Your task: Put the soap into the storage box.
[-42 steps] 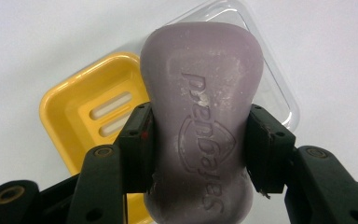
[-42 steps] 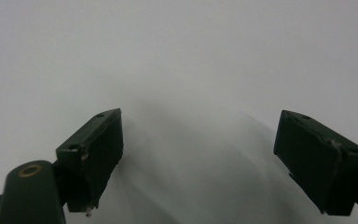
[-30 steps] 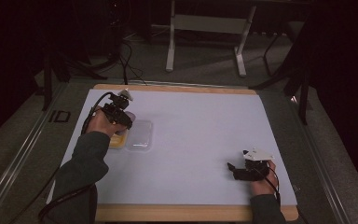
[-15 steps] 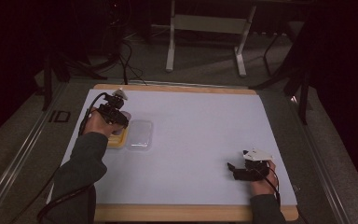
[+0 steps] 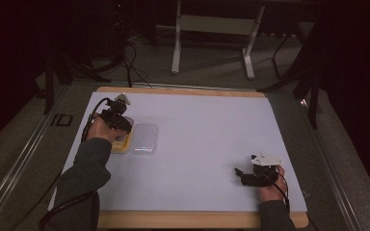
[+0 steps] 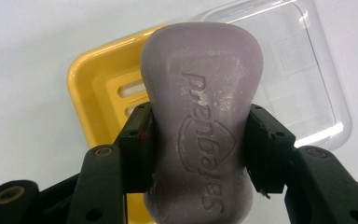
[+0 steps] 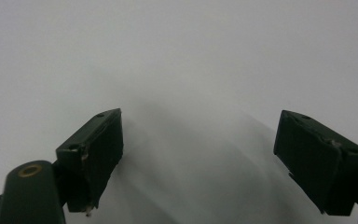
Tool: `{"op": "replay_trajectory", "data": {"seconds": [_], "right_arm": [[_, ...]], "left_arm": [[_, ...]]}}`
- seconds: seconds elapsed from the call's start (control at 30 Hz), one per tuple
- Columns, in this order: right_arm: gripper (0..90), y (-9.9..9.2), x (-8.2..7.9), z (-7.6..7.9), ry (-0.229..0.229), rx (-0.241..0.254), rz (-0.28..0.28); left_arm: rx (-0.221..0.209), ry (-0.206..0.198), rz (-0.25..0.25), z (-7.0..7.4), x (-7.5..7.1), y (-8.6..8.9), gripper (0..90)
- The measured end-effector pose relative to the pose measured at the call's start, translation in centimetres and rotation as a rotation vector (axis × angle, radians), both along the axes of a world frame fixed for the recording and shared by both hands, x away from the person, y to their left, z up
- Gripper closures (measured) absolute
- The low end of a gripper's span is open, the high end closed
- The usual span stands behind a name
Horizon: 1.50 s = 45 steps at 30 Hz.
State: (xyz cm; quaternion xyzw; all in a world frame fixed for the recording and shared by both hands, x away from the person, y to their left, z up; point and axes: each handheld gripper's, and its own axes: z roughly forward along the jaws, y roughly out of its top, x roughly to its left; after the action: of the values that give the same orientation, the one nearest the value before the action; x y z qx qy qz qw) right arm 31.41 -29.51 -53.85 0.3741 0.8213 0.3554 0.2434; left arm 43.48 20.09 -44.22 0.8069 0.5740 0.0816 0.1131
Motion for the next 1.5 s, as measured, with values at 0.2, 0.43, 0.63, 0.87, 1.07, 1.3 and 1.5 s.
{"op": "replay_trajectory", "data": {"seconds": [0.2,0.43,0.63,0.87,1.07,1.3,1.5], "right_arm": [[15.4,0.0,0.0,0.0,0.001,-0.002,0.001],[15.4,0.0,0.0,0.0,0.000,-0.002,0.001],[15.4,0.0,0.0,0.0,0.000,-0.002,0.001],[15.4,0.0,0.0,0.0,0.000,-0.004,0.001],[15.4,0.1,0.0,0.0,0.001,-0.005,0.002],[15.4,0.1,0.0,0.0,-0.001,-0.011,0.002],[15.4,0.1,0.0,0.0,0.000,-0.010,0.003]], "left_arm": [[0.004,0.011,0.014,-0.6,0.2,0.0,49.9],[0.018,0.025,0.031,-1.5,0.3,0.2,49.9],[0.033,0.034,0.051,-2.3,0.4,0.7,49.9],[0.050,0.040,0.087,-3.0,0.7,1.2,49.9],[0.063,0.074,0.107,-4.1,1.0,1.3,49.9],[0.074,0.077,0.115,-4.6,1.0,1.4,49.8],[0.029,0.068,0.130,-4.7,1.0,1.9,48.3]]}}
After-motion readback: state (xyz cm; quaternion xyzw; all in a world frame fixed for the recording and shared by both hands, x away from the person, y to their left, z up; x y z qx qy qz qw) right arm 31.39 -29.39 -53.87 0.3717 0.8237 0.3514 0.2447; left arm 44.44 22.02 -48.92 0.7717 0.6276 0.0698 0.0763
